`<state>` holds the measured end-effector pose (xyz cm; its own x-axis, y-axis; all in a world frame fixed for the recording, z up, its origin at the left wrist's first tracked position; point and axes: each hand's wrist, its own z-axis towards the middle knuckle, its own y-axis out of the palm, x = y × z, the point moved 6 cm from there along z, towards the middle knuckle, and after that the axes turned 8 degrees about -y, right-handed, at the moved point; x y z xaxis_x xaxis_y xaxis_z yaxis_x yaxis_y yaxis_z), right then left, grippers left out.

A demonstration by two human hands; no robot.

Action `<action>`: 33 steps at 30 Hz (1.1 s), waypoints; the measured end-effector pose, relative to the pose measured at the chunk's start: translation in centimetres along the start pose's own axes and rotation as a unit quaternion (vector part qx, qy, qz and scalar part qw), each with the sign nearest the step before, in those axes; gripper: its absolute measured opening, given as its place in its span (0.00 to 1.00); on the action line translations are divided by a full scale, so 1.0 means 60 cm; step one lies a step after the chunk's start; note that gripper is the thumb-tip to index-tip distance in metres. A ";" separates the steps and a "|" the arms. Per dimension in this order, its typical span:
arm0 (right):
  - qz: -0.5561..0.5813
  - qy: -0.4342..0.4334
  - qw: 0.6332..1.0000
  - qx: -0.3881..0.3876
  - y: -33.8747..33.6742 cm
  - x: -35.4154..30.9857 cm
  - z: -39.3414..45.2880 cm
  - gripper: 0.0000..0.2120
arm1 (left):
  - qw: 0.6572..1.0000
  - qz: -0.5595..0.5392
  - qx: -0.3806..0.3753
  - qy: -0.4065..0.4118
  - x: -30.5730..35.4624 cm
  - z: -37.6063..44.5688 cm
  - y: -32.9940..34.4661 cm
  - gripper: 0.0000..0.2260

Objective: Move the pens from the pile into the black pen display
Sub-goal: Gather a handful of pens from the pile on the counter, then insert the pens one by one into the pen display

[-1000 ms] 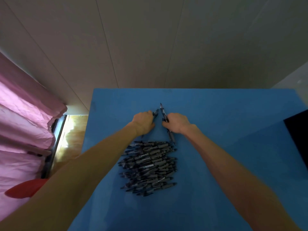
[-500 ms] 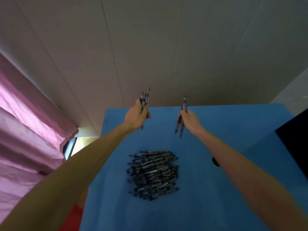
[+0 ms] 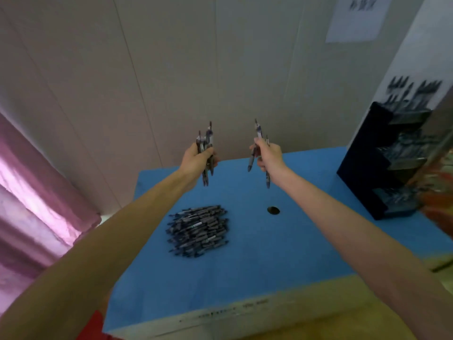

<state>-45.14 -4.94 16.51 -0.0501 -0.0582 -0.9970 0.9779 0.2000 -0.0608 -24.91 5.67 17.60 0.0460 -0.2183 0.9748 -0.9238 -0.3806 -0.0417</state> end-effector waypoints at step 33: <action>-0.159 -0.142 0.971 0.109 -1.037 -0.142 -0.015 0.10 | 0.996 0.031 0.073 0.030 0.168 -0.136 0.877 0.02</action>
<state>-105.74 -16.01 28.72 -0.3280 -0.3561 -0.8750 0.9437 -0.0811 -0.3208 -76.15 -9.19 27.05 -0.0372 -0.1925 0.9806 -0.8593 -0.4948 -0.1297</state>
